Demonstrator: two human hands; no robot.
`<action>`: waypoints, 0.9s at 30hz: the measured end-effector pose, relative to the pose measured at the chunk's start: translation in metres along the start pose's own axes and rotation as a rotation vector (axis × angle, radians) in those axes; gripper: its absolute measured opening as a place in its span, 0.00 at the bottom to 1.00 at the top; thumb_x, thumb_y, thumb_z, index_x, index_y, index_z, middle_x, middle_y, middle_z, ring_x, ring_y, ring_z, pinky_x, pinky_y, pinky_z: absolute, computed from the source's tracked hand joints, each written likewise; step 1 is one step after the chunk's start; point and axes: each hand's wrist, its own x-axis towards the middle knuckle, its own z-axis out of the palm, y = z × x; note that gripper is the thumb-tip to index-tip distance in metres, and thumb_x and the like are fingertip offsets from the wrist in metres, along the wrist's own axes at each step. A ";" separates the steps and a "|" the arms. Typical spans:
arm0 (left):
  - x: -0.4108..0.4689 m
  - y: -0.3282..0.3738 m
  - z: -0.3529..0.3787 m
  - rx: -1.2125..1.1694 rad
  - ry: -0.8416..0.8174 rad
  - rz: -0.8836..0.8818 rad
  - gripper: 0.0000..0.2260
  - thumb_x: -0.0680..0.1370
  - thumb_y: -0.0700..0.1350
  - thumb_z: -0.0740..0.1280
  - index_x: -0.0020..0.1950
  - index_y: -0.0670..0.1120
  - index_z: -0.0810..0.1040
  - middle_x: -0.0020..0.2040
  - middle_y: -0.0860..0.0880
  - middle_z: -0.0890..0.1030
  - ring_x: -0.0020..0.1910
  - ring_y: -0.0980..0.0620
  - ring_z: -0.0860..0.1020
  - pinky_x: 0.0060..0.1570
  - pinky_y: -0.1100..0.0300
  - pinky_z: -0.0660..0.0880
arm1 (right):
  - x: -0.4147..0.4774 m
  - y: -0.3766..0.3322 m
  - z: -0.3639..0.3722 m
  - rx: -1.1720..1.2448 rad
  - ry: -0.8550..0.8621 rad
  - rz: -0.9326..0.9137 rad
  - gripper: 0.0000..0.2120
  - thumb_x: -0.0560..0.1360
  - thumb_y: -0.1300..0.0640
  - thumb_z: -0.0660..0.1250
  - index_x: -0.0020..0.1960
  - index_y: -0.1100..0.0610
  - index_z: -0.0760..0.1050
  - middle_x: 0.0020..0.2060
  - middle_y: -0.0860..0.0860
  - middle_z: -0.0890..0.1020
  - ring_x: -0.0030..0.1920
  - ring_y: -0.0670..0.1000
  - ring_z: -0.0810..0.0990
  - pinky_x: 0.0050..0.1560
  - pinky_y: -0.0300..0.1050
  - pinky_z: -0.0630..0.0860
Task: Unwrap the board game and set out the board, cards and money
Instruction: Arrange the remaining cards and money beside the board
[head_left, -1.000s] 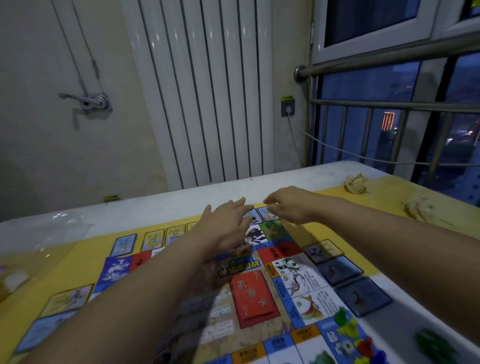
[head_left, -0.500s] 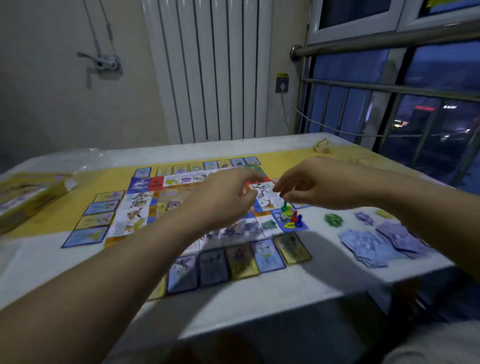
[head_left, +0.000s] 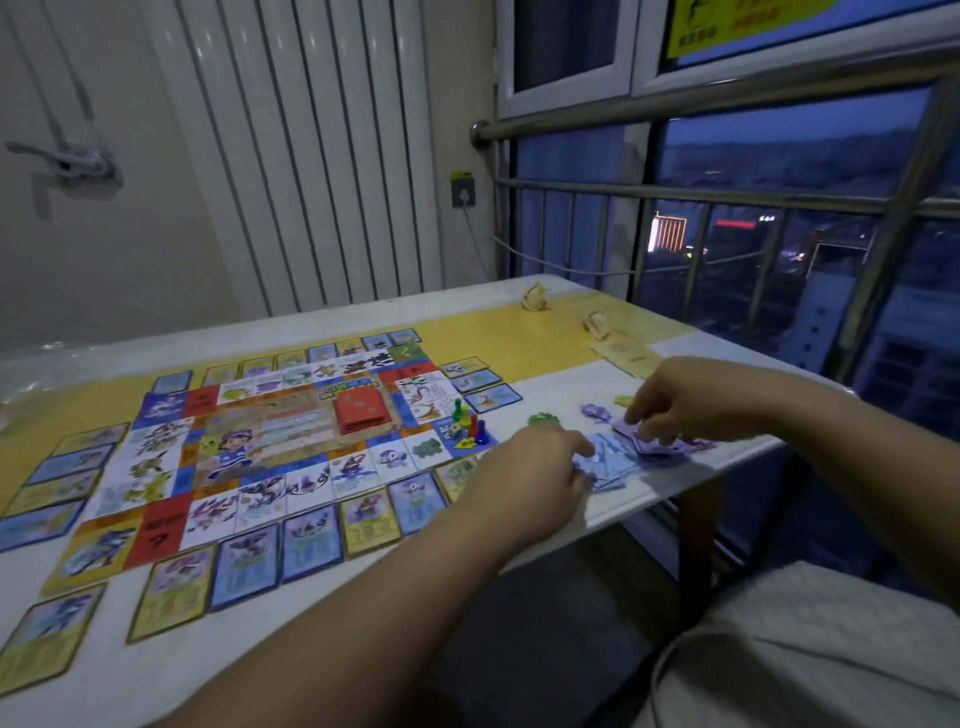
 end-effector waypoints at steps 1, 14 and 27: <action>0.008 0.001 0.004 -0.006 -0.007 -0.025 0.14 0.79 0.48 0.61 0.65 0.50 0.75 0.63 0.48 0.76 0.61 0.48 0.73 0.57 0.51 0.73 | -0.001 0.006 0.001 0.018 -0.002 0.008 0.13 0.76 0.57 0.66 0.60 0.55 0.79 0.44 0.48 0.82 0.38 0.41 0.78 0.36 0.32 0.70; 0.083 0.007 -0.007 0.141 -0.428 -0.125 0.27 0.75 0.51 0.69 0.73 0.48 0.67 0.70 0.49 0.70 0.67 0.48 0.70 0.59 0.59 0.67 | -0.008 0.021 0.030 -0.206 -0.038 -0.096 0.18 0.76 0.64 0.61 0.62 0.50 0.77 0.58 0.51 0.80 0.55 0.52 0.77 0.58 0.48 0.75; 0.097 0.018 -0.008 0.327 -0.596 -0.037 0.25 0.78 0.50 0.65 0.74 0.55 0.63 0.69 0.46 0.69 0.61 0.46 0.75 0.51 0.57 0.72 | -0.013 0.027 0.024 -0.140 -0.030 -0.085 0.20 0.76 0.67 0.59 0.61 0.49 0.77 0.58 0.47 0.79 0.56 0.48 0.77 0.53 0.40 0.72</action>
